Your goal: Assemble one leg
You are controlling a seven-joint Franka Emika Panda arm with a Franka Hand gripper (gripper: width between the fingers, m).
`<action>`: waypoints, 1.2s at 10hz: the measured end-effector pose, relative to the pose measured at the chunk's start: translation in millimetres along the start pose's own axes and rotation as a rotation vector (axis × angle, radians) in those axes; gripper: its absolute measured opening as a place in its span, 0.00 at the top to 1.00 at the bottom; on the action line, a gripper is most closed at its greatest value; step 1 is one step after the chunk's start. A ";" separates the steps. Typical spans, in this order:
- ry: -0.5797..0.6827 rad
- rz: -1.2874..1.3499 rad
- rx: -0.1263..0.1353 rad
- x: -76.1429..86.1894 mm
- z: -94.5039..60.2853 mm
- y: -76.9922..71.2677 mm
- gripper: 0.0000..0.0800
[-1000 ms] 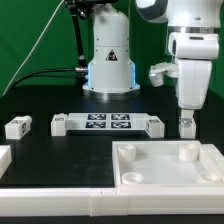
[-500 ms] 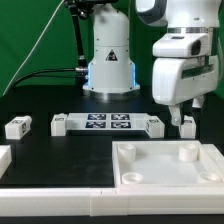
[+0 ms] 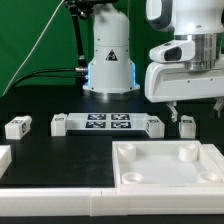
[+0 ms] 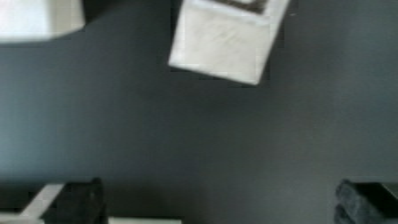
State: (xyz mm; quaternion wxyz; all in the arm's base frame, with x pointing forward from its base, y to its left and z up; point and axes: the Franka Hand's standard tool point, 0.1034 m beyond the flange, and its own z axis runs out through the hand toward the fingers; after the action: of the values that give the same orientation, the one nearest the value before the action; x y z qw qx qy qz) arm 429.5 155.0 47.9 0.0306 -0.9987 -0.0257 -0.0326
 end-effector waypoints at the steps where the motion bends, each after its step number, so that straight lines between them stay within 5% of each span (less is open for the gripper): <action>1: 0.000 0.072 0.005 -1.5 0.6 0.5 0.19; 5: -0.038 0.029 -0.002 -0.7 0.4 1.4 0.19; 7: -0.215 0.048 -0.036 -13.8 1.8 8.0 0.19; 12: -0.711 0.147 -0.049 -32.5 10.0 11.0 0.19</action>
Offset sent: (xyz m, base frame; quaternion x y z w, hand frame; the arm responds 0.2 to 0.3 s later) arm 0.0000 0.0000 0.0000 0.0000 -0.0899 0.0000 0.9960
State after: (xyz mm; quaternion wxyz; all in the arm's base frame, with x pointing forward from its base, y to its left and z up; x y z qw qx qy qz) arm 398.3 143.1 35.2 -0.0017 -0.9473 0.0379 0.3182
